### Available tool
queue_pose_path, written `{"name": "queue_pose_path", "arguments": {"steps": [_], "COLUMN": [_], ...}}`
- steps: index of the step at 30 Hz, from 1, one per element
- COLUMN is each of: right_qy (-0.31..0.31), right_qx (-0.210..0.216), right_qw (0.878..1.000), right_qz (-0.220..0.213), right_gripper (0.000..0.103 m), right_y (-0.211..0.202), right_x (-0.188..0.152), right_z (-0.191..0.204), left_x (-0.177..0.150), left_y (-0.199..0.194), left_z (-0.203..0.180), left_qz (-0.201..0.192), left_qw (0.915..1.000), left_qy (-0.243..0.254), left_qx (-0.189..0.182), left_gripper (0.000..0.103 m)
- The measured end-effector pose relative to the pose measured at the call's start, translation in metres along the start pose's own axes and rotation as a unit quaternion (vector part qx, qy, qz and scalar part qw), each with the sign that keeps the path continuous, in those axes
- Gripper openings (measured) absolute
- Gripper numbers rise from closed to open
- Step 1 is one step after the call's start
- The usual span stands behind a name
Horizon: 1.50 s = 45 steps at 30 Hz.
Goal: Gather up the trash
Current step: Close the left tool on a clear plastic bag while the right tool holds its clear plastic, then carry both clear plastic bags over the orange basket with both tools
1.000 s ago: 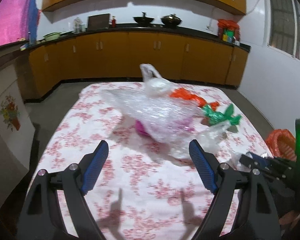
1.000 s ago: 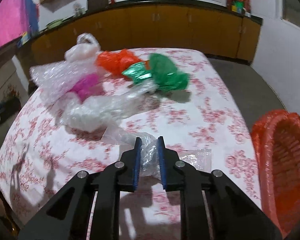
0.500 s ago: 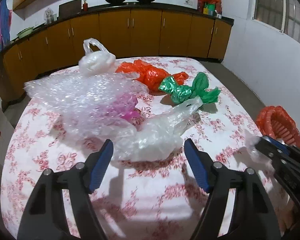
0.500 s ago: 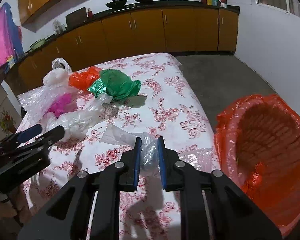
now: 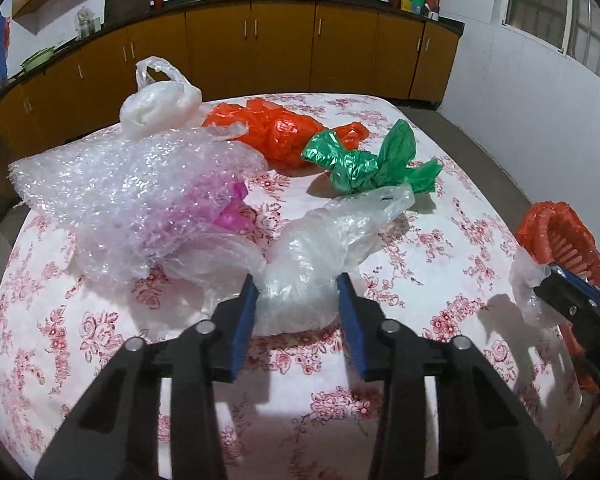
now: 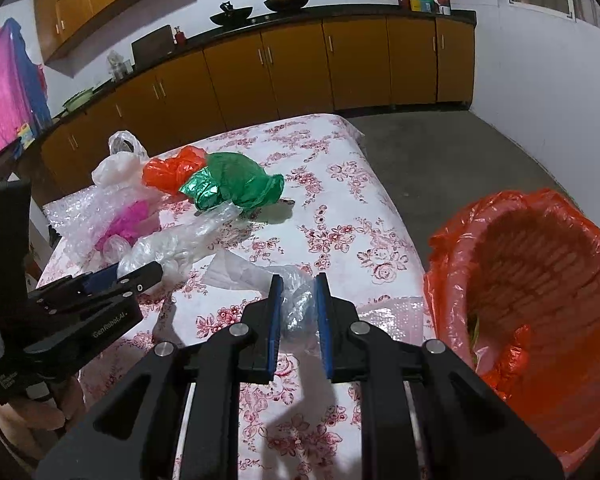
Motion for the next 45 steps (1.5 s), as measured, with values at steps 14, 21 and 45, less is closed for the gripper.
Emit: {"name": "queue_pose_path", "arguments": {"steps": [14, 21, 45], "right_qy": [0.003, 0.010, 0.078], "right_qx": [0.002, -0.004, -0.062], "right_qw": [1.000, 0.999, 0.990], "right_qz": [-0.027, -0.048, -0.098], "right_gripper": [0.017, 0.017, 0.017], "right_y": [-0.028, -0.047, -0.099], "right_x": [0.010, 0.018, 0.027], "right_z": [-0.003, -0.013, -0.103], "left_x": [-0.006, 0.001, 0.029], "left_y": [-0.036, -0.061, -0.091], "left_z": [0.000, -0.012, -0.104], "left_qz": [-0.024, -0.042, -0.069], "left_qw": [0.9995, 0.9986, 0.9917], "left_qy": [-0.011, -0.004, 0.041], "left_qx": [-0.020, -0.032, -0.101], "left_gripper": [0.032, 0.032, 0.032]}}
Point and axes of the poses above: each gripper's, at about its wrist camera, not at the fingertips, and y roughly the way its jaws point, z to its left, x to its top, the point moved 9 cm from there along y, roughly the way its jaws point, and after that the axes turned 5 degrees about y, right-handed, at the moved point
